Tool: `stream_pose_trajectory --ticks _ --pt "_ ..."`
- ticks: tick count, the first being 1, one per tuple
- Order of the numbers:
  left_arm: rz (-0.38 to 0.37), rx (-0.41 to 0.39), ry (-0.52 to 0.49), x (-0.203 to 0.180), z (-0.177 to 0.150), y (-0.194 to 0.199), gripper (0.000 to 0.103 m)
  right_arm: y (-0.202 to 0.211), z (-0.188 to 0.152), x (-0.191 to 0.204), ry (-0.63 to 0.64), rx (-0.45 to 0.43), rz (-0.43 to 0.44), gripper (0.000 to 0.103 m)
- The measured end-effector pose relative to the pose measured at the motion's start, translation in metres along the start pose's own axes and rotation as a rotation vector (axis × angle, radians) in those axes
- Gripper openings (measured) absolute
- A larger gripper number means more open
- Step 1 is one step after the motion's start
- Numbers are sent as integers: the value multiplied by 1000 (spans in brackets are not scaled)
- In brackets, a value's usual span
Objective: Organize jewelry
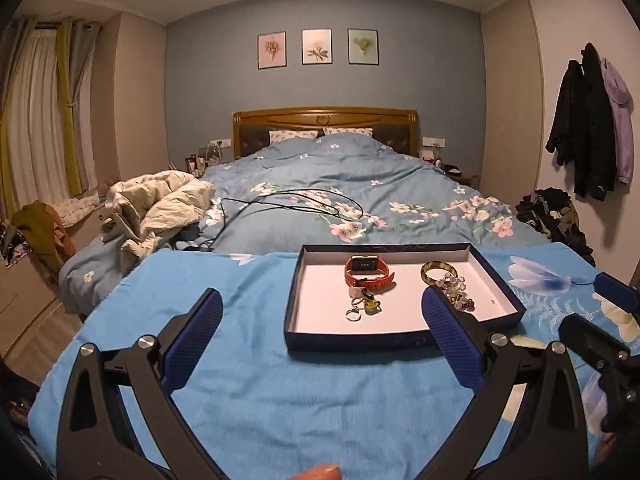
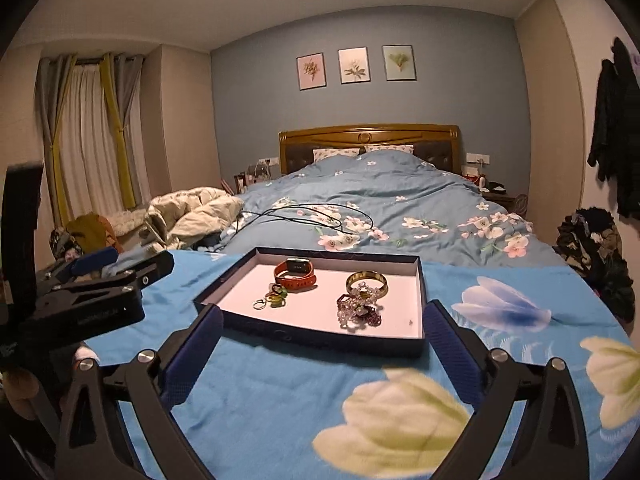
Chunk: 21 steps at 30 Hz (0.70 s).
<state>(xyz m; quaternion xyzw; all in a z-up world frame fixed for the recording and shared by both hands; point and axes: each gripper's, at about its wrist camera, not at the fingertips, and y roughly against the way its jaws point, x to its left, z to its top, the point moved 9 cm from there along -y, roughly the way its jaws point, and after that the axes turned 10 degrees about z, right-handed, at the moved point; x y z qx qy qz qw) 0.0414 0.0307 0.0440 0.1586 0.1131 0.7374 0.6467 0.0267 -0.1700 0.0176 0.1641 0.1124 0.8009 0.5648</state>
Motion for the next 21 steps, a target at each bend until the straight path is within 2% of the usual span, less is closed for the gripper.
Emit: stream_pose_trajectory --ticks 3,6,21 --pt "0 -14 5 5 -1 15 98 12 -2 4 15 -23 -29 96" --pt "5 -31 4 8 -1 27 98 21 -1 7 1 -48 -15 96" --pt "21 -48 13 13 -3 44 98 26 -10 23 -4 -50 -8 96"
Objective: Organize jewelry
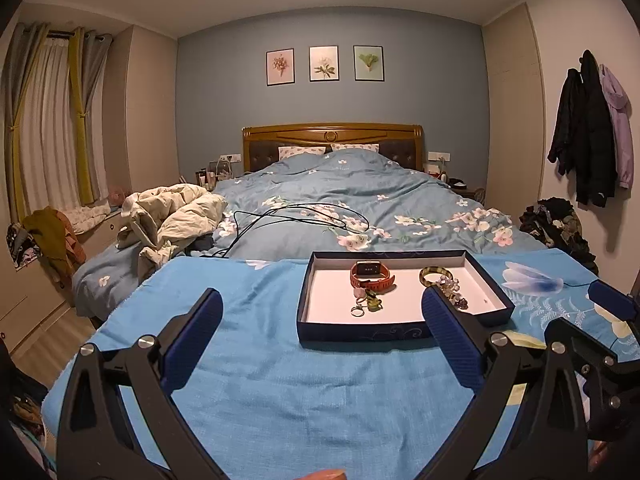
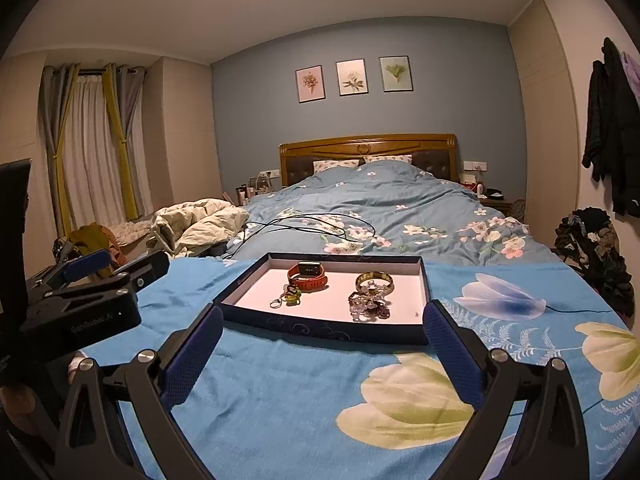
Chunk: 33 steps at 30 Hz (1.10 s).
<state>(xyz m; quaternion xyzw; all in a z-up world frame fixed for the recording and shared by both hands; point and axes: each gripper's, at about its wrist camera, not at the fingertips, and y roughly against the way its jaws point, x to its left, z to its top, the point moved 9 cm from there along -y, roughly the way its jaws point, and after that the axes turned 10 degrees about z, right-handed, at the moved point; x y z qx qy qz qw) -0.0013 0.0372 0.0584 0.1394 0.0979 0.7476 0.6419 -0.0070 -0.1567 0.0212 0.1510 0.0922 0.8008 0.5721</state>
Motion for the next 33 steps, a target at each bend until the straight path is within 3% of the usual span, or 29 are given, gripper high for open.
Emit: stream_pose_trajectory --ticks 33 --pt "26 -34 7 5 2 4 98 1 -1 3 -1 3 0 96"
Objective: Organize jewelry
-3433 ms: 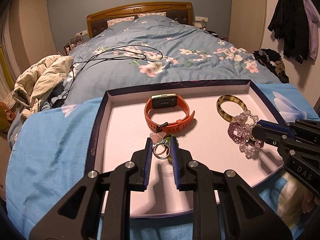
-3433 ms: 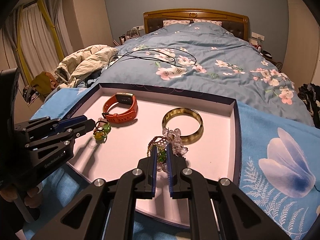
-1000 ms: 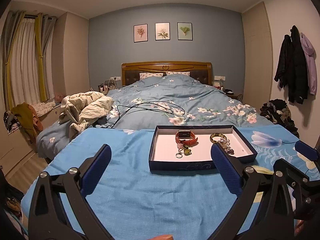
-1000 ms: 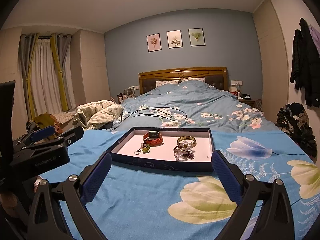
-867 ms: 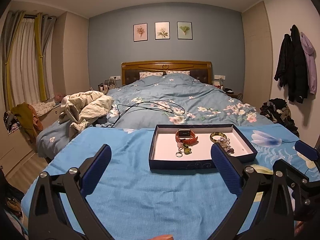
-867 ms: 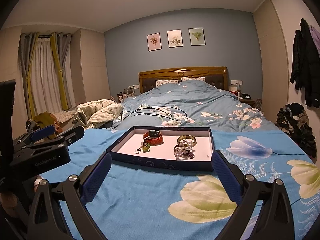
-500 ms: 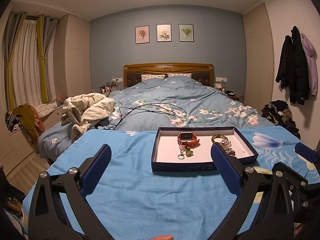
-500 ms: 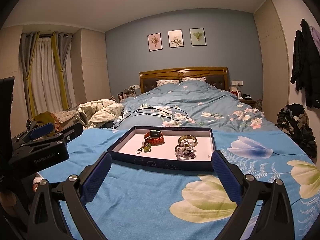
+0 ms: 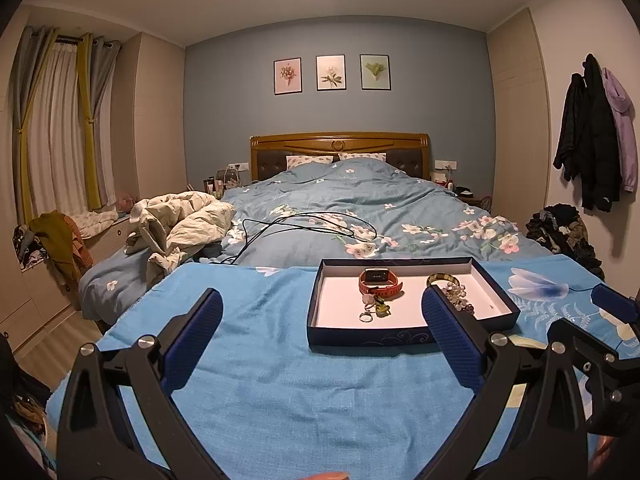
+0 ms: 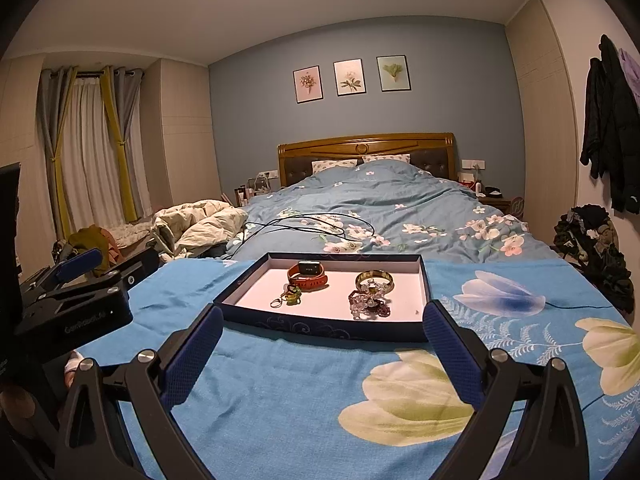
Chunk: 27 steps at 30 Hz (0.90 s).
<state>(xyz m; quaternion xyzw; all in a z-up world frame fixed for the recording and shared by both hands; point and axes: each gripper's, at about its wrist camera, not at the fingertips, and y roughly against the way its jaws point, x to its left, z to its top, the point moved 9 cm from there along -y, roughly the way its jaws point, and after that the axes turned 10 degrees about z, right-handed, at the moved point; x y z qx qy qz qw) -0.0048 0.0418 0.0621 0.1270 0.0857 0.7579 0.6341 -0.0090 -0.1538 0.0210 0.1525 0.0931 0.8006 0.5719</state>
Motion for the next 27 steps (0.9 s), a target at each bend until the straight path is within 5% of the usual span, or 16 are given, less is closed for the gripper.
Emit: stream_pose_trajectory --ticks 27 --pt "3 -1 -6 0 -2 -4 98 -1 4 0 -2 -4 4 96"
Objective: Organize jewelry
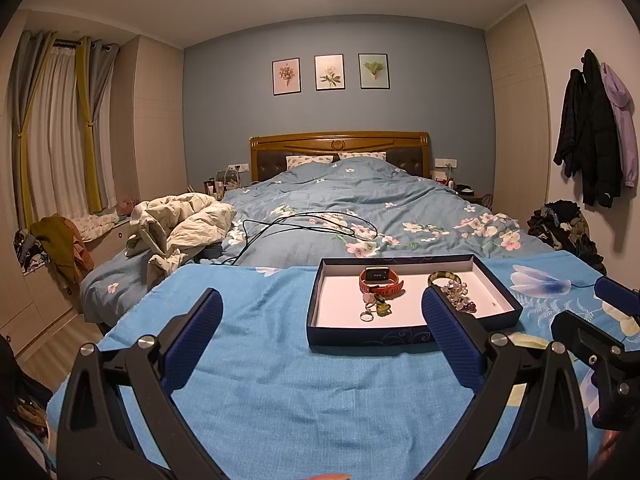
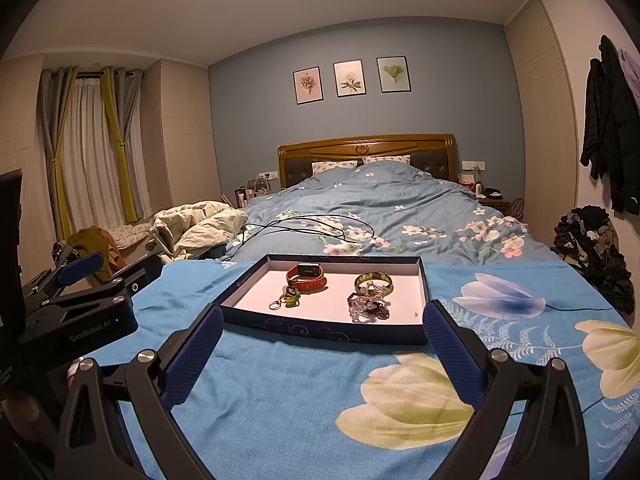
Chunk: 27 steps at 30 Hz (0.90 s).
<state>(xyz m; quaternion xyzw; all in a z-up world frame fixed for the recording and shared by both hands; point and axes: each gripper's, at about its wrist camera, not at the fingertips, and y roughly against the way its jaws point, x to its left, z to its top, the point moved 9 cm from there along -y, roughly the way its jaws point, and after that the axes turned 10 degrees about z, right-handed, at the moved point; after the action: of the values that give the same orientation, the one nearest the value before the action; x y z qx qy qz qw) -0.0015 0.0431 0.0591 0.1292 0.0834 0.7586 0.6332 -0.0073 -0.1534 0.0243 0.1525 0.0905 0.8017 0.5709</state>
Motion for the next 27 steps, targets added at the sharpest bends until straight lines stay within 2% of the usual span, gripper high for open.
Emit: stream_pose_trajectory --ticks 27 --pt "1 -5 -6 -1 0 1 98 0 1 0 -1 -1 0 96"
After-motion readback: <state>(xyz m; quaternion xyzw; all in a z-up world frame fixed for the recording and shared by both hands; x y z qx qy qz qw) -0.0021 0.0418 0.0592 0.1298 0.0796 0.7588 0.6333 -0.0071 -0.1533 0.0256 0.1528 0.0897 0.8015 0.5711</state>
